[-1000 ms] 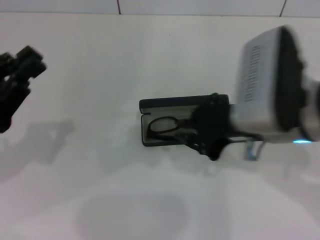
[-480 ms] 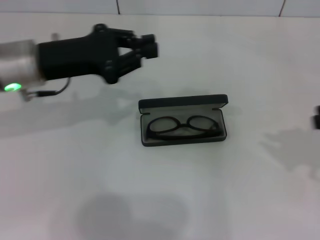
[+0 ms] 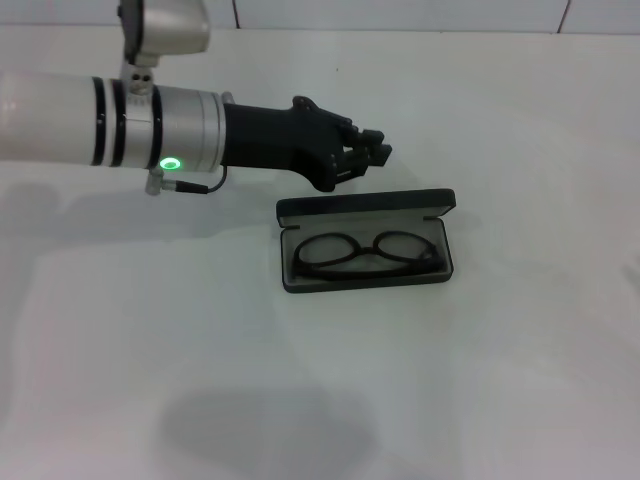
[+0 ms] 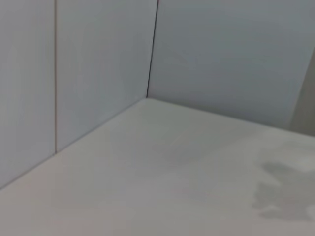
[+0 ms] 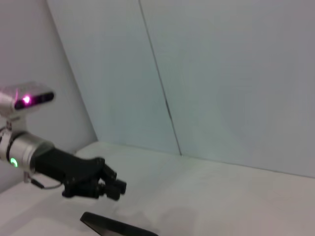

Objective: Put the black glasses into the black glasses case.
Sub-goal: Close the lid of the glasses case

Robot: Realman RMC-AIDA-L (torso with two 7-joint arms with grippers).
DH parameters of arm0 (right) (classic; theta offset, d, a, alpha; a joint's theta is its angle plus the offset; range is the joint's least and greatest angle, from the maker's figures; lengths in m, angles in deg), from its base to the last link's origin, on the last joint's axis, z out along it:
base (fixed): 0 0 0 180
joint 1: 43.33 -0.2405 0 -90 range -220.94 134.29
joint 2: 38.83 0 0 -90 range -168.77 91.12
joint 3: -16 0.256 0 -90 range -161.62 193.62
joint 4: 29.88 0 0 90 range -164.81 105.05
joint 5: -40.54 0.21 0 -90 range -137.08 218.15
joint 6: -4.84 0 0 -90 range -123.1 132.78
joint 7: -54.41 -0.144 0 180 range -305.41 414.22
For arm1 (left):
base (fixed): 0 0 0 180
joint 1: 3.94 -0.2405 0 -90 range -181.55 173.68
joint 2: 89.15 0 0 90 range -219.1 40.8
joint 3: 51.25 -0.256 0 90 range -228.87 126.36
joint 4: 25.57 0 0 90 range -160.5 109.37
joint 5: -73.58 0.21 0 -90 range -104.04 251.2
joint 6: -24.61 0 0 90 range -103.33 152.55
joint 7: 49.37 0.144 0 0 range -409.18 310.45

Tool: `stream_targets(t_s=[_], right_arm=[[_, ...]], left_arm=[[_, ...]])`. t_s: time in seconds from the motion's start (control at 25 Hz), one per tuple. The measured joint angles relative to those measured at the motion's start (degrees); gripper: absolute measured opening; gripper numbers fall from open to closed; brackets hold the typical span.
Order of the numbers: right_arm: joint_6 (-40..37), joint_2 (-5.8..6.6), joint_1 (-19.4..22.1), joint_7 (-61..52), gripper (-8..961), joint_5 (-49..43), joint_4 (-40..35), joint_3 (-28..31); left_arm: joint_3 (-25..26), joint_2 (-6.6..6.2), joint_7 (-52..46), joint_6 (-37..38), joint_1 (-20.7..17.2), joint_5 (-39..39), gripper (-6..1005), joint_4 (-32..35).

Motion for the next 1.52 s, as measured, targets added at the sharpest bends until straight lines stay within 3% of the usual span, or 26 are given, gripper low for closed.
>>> stream_targets(t_s=[0.36,1.52], right_arm=[[0.4,0.28,-1.8,3.9,181,-0.5,6.8,0.7],[1.6,0.43,-3.6,6.2,182,-0.6,11.0,0.2]], left_arm=[[-0.3,1.06,-3.2,-1.2,1.0,4.1,169,0.4],[-0.6,2.45,-4.8,1.5,0.6,12.2,170,0.0]])
